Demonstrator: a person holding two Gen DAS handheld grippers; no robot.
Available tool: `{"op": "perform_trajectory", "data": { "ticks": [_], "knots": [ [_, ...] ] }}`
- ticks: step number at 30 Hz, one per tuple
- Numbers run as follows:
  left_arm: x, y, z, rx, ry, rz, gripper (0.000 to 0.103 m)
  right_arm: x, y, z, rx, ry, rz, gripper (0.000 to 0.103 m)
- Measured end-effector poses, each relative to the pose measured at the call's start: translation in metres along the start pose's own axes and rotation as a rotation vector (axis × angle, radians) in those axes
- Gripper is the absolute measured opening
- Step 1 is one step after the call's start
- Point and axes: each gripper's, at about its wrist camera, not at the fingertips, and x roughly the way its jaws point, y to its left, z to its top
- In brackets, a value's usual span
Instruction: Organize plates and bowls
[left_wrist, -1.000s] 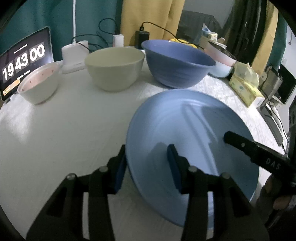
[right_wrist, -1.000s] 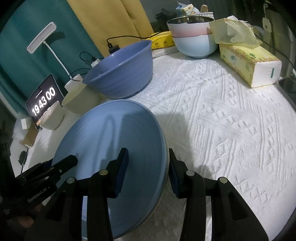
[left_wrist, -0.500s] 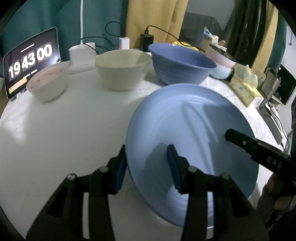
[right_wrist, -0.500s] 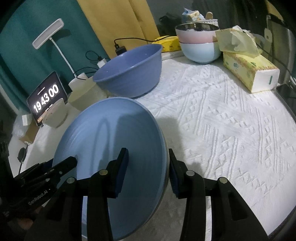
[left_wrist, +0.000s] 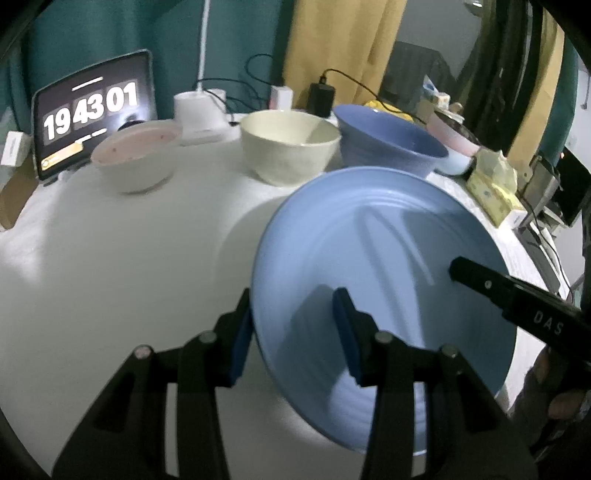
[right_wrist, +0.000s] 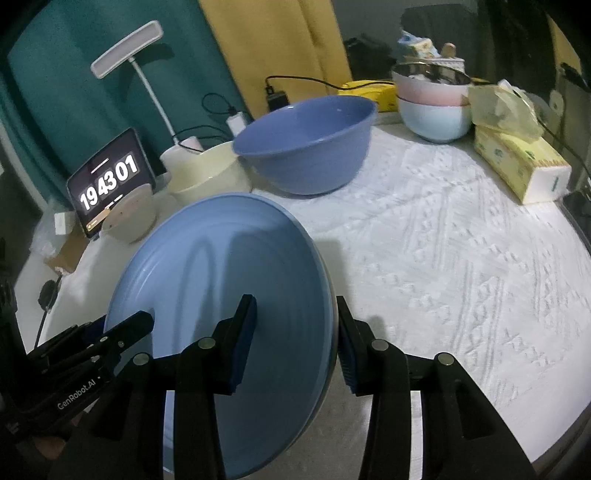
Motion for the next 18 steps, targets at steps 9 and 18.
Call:
{"op": "perform_trajectory", "data": {
  "ticks": [9, 18],
  "knots": [
    [-0.017, 0.041, -0.007, -0.060, -0.026, 0.027, 0.043, 0.010, 0.045, 0.001, -0.072, 0.012, 0.024, 0.043],
    [-0.031, 0.080, -0.007, -0.087, -0.094, 0.087, 0.043, 0.032, 0.088, 0.002, -0.126, 0.038, 0.021, 0.042]
  ]
}}
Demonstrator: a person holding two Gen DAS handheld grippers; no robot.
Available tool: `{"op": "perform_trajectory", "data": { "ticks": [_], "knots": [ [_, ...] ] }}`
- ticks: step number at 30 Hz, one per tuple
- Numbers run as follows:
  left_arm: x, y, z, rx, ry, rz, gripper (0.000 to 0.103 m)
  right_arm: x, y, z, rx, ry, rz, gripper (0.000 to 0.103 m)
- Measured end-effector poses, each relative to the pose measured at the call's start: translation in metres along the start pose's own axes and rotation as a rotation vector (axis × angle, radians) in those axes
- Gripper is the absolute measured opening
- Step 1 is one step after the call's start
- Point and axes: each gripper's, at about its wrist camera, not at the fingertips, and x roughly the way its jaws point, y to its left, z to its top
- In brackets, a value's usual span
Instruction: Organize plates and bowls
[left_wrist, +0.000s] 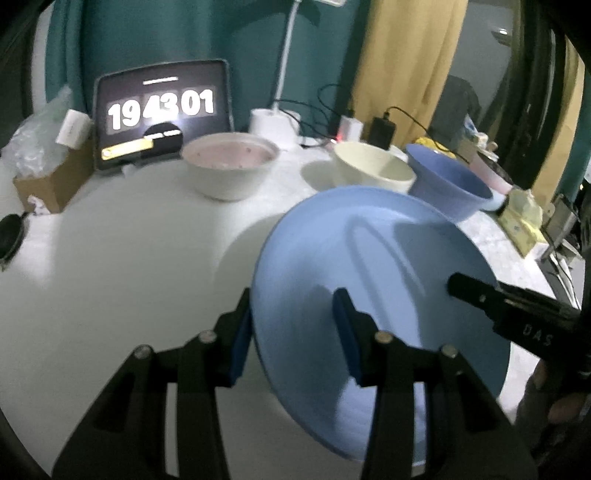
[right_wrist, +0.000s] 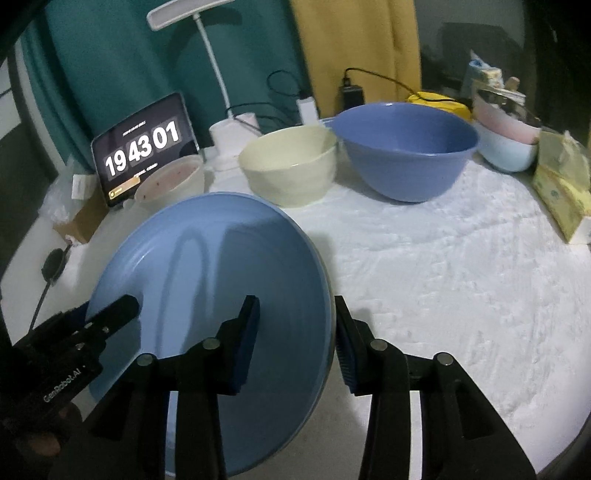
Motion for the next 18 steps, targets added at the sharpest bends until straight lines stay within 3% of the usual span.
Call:
{"op": "perform_trajectory", "data": {
  "ticks": [6, 18],
  "knots": [
    [0.008, 0.033, -0.002, -0.046, 0.020, 0.023, 0.043, 0.018, 0.026, 0.005, -0.032, 0.025, 0.015, 0.037],
    [0.014, 0.078, -0.003, -0.108, 0.034, 0.059, 0.043, 0.044, 0.067, 0.017, -0.078, 0.058, 0.058, 0.037]
  ]
}}
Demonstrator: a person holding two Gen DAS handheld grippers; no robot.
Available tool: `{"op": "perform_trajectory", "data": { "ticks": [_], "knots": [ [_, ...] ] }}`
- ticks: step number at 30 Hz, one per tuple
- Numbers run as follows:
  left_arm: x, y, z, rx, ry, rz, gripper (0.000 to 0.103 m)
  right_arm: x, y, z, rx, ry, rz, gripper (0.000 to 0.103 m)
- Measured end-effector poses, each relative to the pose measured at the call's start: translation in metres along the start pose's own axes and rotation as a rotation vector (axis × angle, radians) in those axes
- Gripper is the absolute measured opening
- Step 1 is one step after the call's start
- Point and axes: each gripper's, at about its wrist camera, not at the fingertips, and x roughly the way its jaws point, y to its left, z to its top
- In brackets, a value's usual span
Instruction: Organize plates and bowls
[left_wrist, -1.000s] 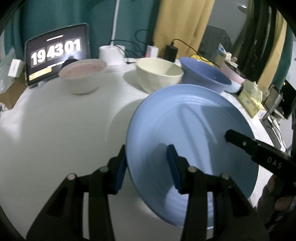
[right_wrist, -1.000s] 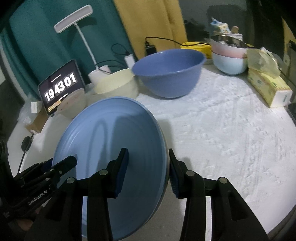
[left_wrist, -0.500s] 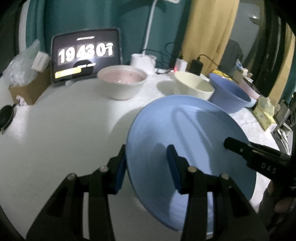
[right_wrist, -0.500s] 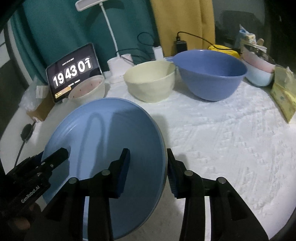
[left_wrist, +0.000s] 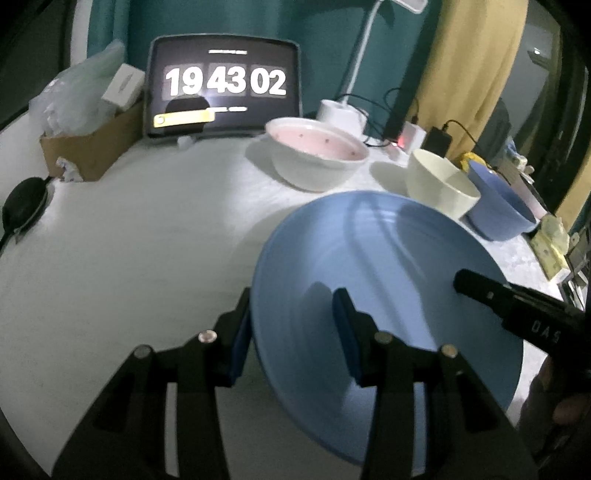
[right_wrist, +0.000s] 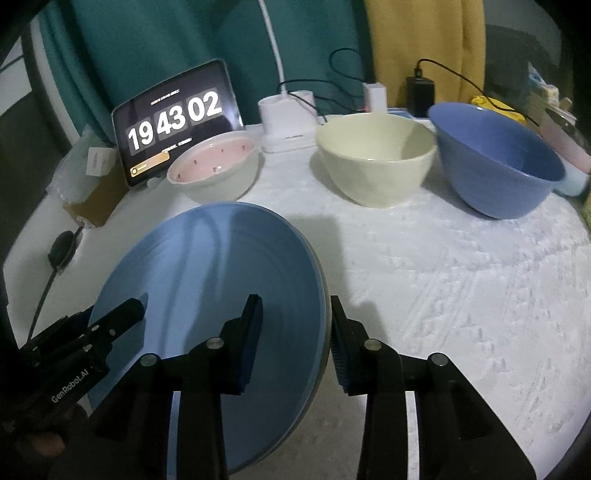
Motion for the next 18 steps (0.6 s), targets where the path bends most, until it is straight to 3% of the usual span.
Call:
{"op": "perform_trajectory", "data": {
  "ticks": [18],
  "knots": [
    [0.006, 0.011, 0.007, 0.027, 0.025, 0.009, 0.044, 0.030, 0.003, 0.000, 0.042, 0.051, -0.007, 0.041]
  ]
}}
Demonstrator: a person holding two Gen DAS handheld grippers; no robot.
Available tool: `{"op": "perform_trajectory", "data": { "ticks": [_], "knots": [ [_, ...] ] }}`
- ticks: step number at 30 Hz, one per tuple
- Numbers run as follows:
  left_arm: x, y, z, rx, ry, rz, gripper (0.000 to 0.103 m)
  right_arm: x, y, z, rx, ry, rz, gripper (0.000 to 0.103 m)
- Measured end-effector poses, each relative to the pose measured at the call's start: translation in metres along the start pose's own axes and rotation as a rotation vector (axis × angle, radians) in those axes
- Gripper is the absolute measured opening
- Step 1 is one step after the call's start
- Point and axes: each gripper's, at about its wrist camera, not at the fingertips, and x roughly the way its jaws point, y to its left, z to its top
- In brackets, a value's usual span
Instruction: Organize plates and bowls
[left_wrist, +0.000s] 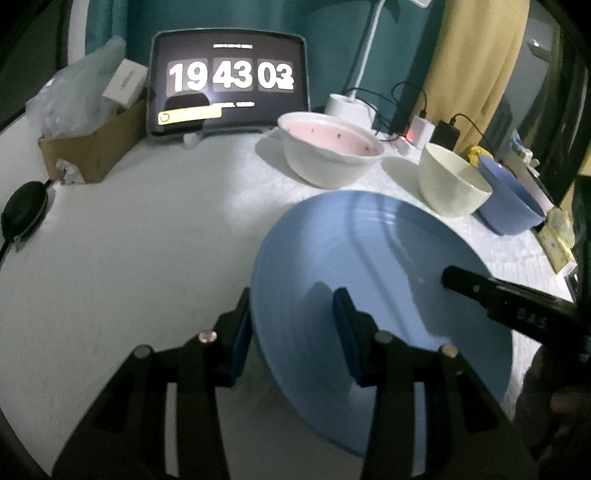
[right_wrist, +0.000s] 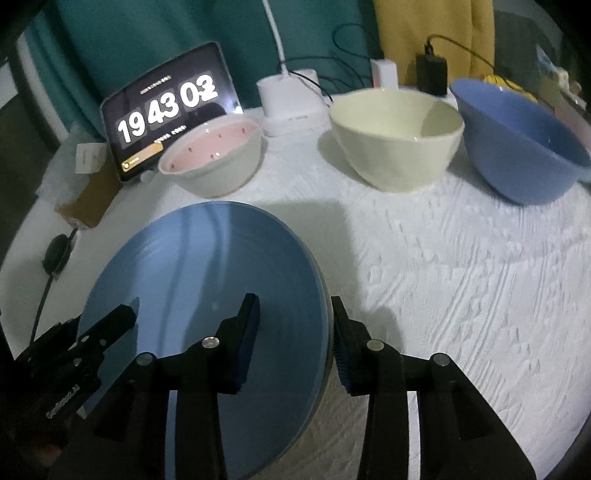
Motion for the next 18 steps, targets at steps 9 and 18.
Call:
{"op": "perform_trajectory", "data": {
  "ticks": [9, 18],
  "knots": [
    [-0.013, 0.004, -0.004, -0.012, -0.007, 0.070, 0.045, -0.008, -0.001, -0.006, -0.026, -0.009, -0.034, 0.041],
    [-0.050, -0.009, 0.003, -0.003, -0.113, 0.060, 0.046, -0.041, -0.015, -0.011, -0.021, -0.069, -0.040, 0.041]
  ]
}}
